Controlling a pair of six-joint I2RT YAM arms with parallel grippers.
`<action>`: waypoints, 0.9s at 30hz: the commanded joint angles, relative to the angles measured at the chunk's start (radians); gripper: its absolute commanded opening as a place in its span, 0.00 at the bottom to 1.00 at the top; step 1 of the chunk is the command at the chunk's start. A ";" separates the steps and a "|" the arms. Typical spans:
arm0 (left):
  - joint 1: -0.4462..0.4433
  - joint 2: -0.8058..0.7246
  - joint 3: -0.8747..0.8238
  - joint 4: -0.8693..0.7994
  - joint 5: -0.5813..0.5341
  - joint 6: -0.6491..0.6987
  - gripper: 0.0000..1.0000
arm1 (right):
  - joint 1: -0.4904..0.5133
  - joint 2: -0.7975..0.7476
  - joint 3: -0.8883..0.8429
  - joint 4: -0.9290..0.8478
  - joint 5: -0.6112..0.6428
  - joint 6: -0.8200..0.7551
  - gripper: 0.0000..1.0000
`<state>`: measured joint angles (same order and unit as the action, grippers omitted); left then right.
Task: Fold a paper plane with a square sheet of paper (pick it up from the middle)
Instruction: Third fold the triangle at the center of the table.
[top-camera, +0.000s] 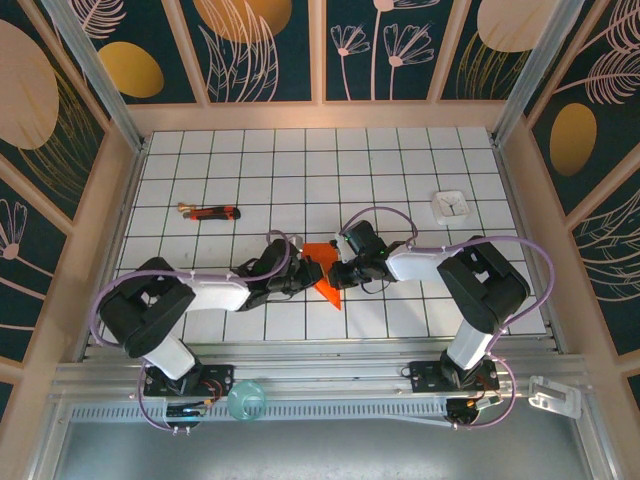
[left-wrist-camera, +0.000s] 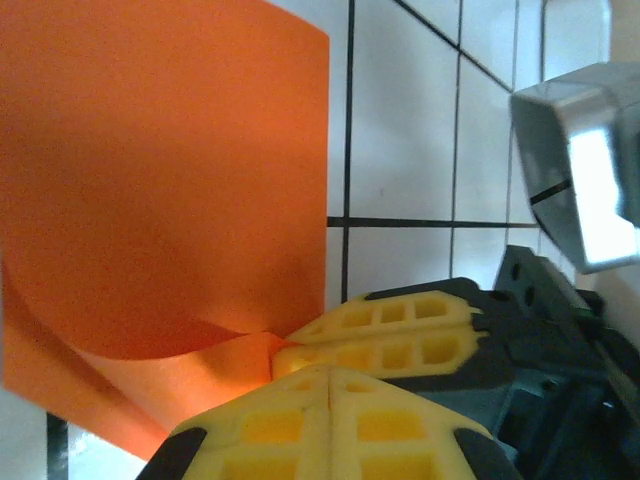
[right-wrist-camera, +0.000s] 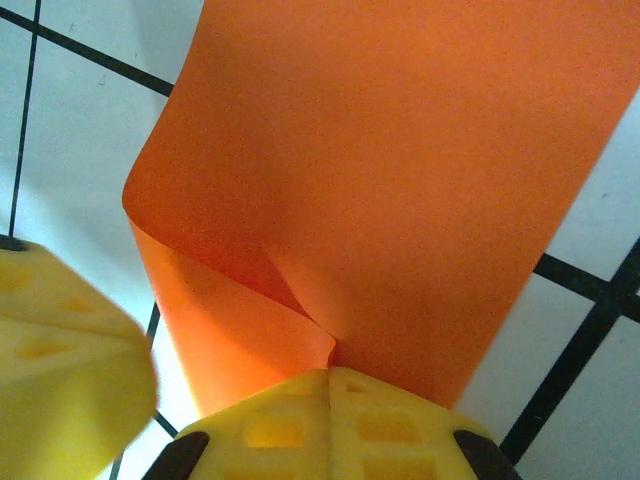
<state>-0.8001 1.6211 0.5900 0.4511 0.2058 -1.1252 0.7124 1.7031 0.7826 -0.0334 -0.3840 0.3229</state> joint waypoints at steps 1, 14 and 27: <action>0.005 0.036 0.044 -0.047 0.030 0.046 0.00 | -0.006 0.062 -0.043 -0.101 0.080 -0.013 0.00; 0.005 0.065 0.013 -0.152 -0.012 0.099 0.00 | -0.009 0.060 -0.050 -0.098 0.080 -0.014 0.00; 0.005 -0.042 0.034 -0.176 -0.035 0.120 0.00 | -0.009 0.063 -0.044 -0.101 0.080 -0.014 0.00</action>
<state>-0.8001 1.6314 0.6094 0.3092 0.1963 -1.0283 0.7094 1.7046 0.7826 -0.0326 -0.3870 0.3225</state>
